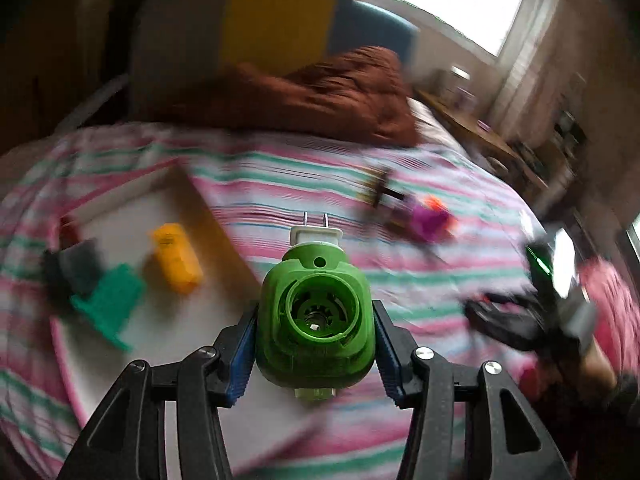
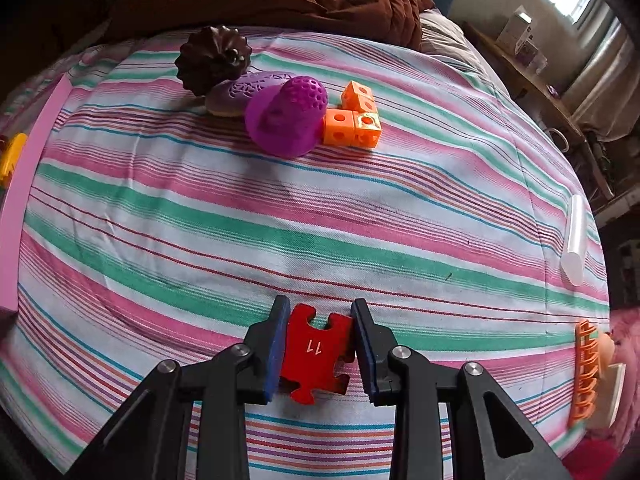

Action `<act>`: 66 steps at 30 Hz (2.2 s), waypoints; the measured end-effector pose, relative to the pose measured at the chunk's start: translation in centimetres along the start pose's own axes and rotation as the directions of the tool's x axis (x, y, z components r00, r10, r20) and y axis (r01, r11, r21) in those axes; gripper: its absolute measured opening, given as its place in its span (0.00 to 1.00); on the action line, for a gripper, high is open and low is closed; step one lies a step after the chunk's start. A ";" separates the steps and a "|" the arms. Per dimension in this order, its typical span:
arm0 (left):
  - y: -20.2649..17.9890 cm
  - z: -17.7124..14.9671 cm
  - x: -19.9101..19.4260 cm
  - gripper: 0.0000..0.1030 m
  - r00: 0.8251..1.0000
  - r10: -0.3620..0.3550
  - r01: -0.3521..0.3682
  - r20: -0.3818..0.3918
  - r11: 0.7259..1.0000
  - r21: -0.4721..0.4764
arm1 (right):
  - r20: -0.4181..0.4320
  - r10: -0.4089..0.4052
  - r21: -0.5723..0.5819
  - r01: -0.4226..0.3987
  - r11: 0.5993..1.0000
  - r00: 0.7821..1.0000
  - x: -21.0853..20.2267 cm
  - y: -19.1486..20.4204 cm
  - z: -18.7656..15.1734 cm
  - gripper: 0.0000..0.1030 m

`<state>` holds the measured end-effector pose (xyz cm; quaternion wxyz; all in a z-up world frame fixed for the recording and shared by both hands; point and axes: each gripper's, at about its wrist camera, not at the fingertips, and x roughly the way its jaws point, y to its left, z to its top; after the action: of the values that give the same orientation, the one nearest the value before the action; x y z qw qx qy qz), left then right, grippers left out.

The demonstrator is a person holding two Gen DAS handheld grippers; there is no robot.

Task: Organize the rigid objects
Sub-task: 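Carry the green toy into the tray and open the left tool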

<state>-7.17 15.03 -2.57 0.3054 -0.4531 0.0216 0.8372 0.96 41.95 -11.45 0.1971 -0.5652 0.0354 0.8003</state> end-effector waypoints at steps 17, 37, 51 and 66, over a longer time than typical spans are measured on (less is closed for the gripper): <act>12.9 6.2 6.2 0.51 0.984 0.155 -0.172 -0.089 0.958 -0.230 | 0.009 -0.007 -0.014 0.007 1.000 1.000 -0.3 0.7 -0.2 0.31; 11.6 5.0 3.2 0.63 0.987 0.153 -0.162 -0.056 0.964 -0.209 | 0.012 -0.016 -0.022 0.016 1.000 1.000 -0.4 0.8 0.0 0.31; 7.7 -1.5 -4.4 0.63 0.956 0.272 -0.256 0.113 0.957 -0.140 | 0.020 -0.036 -0.045 0.037 0.998 0.999 -0.2 0.9 0.0 0.31; 7.3 -5.8 -5.3 0.63 0.949 0.307 -0.298 0.066 0.947 -0.117 | 0.034 -0.061 -0.067 0.063 0.996 0.998 -0.2 1.2 0.0 0.31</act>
<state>-4.57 4.68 -3.58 0.1495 -0.4245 0.0337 0.8924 0.57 40.83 -11.48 0.2031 -0.5594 -0.0125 0.8035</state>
